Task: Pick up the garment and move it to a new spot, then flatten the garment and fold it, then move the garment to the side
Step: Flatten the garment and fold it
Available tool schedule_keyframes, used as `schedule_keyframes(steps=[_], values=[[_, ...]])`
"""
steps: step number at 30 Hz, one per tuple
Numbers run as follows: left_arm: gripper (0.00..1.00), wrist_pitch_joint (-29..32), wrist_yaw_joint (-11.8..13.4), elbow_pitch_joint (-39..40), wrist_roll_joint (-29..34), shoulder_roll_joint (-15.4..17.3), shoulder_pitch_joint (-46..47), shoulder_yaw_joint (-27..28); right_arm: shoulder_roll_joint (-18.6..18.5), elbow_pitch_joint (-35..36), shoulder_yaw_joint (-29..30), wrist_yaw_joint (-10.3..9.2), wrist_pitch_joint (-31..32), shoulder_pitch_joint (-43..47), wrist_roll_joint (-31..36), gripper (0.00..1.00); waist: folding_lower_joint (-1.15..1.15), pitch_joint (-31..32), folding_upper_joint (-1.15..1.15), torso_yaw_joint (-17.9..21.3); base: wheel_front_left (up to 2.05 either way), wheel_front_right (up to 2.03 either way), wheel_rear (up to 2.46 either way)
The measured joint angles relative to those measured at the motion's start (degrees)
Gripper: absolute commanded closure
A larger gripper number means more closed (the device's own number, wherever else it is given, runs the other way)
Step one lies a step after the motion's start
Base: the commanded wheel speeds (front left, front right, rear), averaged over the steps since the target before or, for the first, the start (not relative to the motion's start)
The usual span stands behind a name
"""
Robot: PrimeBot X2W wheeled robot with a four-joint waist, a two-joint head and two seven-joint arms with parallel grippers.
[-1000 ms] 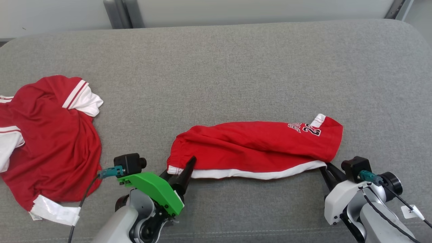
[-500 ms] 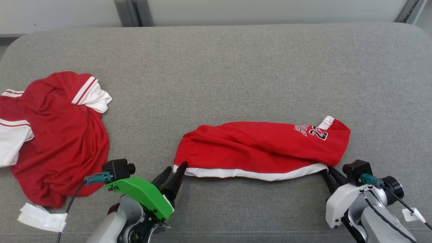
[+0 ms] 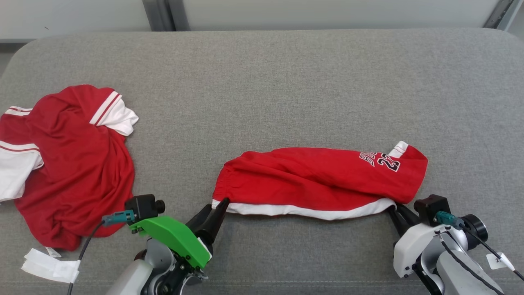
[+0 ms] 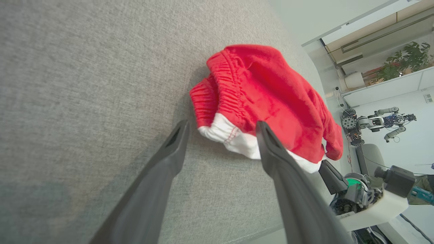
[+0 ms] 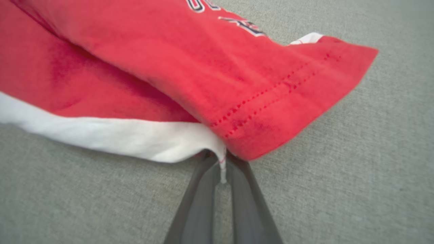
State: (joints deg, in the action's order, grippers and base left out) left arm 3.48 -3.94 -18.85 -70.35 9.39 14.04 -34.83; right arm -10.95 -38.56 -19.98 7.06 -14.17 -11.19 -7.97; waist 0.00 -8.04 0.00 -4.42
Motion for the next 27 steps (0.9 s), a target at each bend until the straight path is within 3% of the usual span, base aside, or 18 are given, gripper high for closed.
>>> schedule_keyframes(steps=[2, 4, 18, 23, 27], values=[[0.53, -0.01, 0.00, 0.42, -0.01, 0.03, 0.00, 0.23, 0.00, 0.02, -0.01, 0.00, 0.00, 0.00, -0.19, 1.00, 0.00, -0.02, 0.00, 0.11, 0.00, 0.00, 0.00], [1.00, -0.07, 0.00, 0.87, -0.03, 0.04, 0.00, 0.54, -0.01, 0.05, -0.01, 0.00, 0.00, -0.01, -0.19, 1.00, 0.00, -0.03, 0.00, 0.23, 0.00, 0.00, 0.00], [1.00, 0.53, -0.13, 3.58, -1.07, 0.33, -0.39, 0.51, -0.31, 1.24, -0.04, 0.00, 0.00, -0.01, -0.23, 1.00, 0.00, 0.85, 0.00, 0.75, 0.00, 0.00, 0.00], [1.00, 0.27, -0.55, 6.16, -3.25, 0.56, -1.51, 2.46, -0.73, 4.85, 0.22, 0.00, 0.00, -0.18, -0.23, 1.00, 0.00, 1.50, 0.00, 0.83, 0.00, 0.00, 0.00], [1.00, -2.03, -0.68, 11.07, -6.27, 0.69, -2.04, 7.19, -2.02, 8.90, 1.68, 0.01, 0.00, -0.21, -1.23, 1.00, 0.00, 2.67, 0.00, 0.89, 0.00, 0.00, 0.00]])
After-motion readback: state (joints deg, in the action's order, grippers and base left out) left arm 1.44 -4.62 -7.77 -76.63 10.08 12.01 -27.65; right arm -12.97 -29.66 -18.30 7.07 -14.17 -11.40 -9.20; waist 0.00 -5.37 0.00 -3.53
